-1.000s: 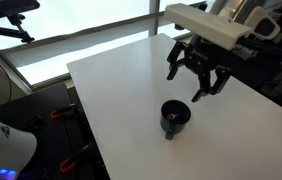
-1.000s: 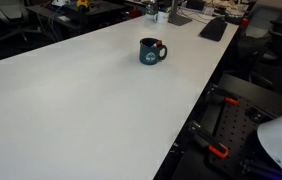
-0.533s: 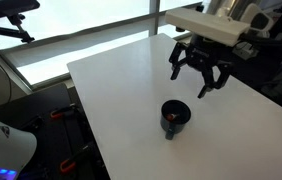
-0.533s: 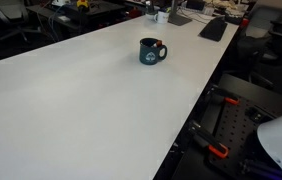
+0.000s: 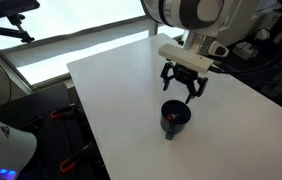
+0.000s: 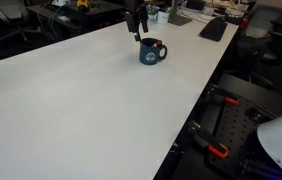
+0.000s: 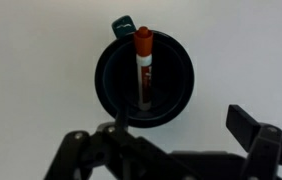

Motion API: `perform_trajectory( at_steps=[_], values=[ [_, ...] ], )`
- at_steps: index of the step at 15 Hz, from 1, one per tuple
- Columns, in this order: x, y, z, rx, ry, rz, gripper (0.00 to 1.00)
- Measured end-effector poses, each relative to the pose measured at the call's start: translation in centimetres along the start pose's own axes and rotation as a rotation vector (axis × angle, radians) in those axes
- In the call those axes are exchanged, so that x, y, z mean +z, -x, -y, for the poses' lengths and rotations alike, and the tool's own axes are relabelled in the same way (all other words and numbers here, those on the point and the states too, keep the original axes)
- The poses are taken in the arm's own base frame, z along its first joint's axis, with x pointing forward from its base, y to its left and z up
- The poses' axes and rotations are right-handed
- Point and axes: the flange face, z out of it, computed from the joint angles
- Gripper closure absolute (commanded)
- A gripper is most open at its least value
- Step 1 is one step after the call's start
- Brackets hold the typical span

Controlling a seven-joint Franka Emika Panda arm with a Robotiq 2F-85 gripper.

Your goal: Put the marker on the table

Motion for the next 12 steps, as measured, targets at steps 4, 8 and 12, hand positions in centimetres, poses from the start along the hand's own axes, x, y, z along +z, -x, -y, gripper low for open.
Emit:
perform_trajectory(
  at_steps=[4, 8, 12],
  values=[
    [2.3, -0.8, -0.1, 0.0, -0.027, 0.062, 0.08],
    [2.2, -1.1, -1.0, 0.018, -0.045, 0.085, 0.0],
    [1.3, -1.2, -1.5, 0.027, -0.046, 0.08, 0.12]
  ],
)
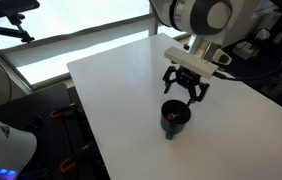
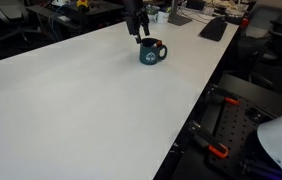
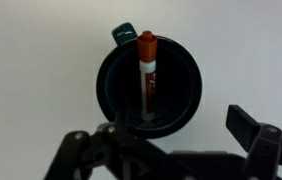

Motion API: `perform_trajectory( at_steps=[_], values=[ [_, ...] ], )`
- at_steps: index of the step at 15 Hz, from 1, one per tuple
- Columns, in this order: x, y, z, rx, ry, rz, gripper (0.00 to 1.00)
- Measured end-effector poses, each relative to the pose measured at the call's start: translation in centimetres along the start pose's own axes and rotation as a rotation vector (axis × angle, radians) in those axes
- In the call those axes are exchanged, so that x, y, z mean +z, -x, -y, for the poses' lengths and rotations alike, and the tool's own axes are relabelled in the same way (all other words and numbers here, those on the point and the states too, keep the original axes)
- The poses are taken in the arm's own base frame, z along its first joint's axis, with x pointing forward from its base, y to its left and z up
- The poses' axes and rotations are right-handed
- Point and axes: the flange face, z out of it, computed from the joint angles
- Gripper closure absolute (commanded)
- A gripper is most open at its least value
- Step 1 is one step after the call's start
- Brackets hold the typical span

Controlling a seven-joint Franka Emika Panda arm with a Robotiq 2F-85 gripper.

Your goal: Put the marker on the table

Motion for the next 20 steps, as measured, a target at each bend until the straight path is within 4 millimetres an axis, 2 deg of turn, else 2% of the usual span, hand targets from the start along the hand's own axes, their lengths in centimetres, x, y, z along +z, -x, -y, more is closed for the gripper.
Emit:
perform_trajectory(
  at_steps=[1, 3, 9, 11, 12, 13, 15, 17, 19, 20],
  values=[
    [-0.1, 0.0, 0.0, 0.001, -0.001, 0.003, 0.11],
    [-0.2, 0.1, -0.1, 0.002, -0.004, 0.012, 0.17],
    [0.1, 1.1, -1.4, 0.028, -0.024, 0.048, 0.14],
    [0.5, 1.7, -2.2, 0.043, -0.034, 0.064, 0.2],
    [0.7, 2.0, -2.6, 0.051, -0.04, 0.073, 0.29],
    [0.9, 2.2, -3.0, 0.058, -0.044, 0.081, 0.29],
    [1.4, 2.6, -3.5, 0.067, -0.054, 0.097, 0.38],
    [2.0, 2.7, -3.7, 0.071, -0.062, 0.112, 0.32],
    [2.7, 2.7, -3.7, 0.07, -0.067, 0.122, 0.3],
    [3.1, 2.6, -3.6, 0.067, -0.069, 0.128, 0.35]
  ],
)
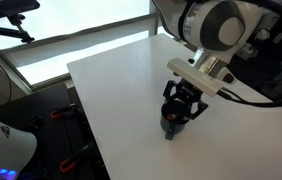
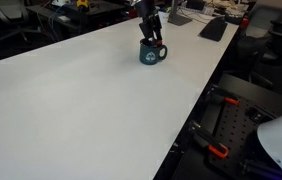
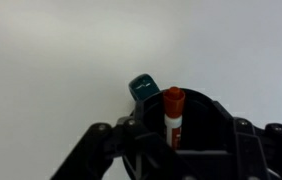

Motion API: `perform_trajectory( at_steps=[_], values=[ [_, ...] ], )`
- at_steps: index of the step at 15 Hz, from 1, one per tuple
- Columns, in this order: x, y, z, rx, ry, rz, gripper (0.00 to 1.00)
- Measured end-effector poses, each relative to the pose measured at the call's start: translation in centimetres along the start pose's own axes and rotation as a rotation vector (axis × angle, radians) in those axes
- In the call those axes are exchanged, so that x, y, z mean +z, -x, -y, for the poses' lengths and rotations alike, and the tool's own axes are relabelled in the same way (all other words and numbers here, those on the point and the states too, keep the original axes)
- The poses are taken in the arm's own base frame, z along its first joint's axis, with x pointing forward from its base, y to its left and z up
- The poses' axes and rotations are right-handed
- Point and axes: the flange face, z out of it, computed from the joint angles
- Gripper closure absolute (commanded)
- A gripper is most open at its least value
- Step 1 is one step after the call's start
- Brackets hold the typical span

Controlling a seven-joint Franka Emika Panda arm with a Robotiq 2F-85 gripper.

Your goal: Put the marker on the table

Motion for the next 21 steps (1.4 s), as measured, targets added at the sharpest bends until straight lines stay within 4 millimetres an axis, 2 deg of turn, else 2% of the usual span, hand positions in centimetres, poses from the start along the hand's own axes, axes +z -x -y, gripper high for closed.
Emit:
perform_trajectory(
  at_steps=[2, 5, 6, 7, 8, 9, 13, 14, 15, 21],
  values=[
    [0.2, -0.2, 0.2, -0.007, 0.0, 0.004, 0.39],
    [0.5, -0.2, 0.5, -0.034, 0.002, 0.005, 0.33],
    [0.6, -0.2, 0.6, -0.04, 0.003, 0.008, 0.51],
    [0.7, -0.2, 0.6, -0.046, 0.003, 0.011, 0.58],
    [0.9, -0.2, 0.7, -0.054, 0.002, 0.014, 0.6],
    [1.0, -0.1, 0.7, -0.059, 0.001, 0.017, 0.67],
    [2.4, 0.1, 1.1, -0.081, -0.009, 0.042, 0.99],
    [2.8, 0.3, 1.2, -0.085, -0.013, 0.05, 1.0],
    [3.1, 0.4, 1.2, -0.087, -0.015, 0.056, 0.95],
    [3.2, 0.5, 1.3, -0.09, -0.016, 0.059, 0.95]
  ],
)
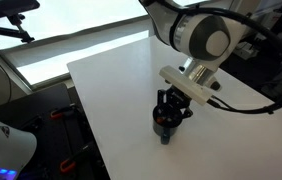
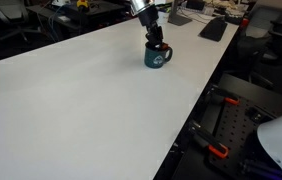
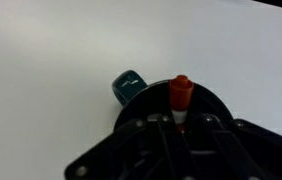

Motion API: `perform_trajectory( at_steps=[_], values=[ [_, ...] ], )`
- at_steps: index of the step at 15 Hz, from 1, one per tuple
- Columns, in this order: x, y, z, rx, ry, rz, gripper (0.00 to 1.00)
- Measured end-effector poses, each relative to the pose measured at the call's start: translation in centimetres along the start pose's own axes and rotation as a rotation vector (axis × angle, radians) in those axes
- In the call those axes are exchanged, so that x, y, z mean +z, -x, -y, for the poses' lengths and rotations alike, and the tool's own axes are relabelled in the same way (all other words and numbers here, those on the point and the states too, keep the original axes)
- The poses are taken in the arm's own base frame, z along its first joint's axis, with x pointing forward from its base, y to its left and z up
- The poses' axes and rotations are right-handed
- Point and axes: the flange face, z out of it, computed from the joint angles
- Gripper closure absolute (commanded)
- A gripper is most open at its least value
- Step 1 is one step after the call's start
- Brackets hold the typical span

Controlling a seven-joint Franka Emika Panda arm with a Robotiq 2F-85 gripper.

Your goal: Put the marker on the table

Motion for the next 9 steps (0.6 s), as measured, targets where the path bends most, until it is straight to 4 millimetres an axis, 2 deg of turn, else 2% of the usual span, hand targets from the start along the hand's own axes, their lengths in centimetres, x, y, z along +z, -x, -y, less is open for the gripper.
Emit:
perform_trajectory(
  at_steps=[4, 9],
  values=[
    [-0.7, 0.2, 0.3, -0.003, 0.006, -0.01, 0.95],
    [-3.8, 1.1, 1.8, -0.009, 0.034, -0.046, 0.95]
  ],
)
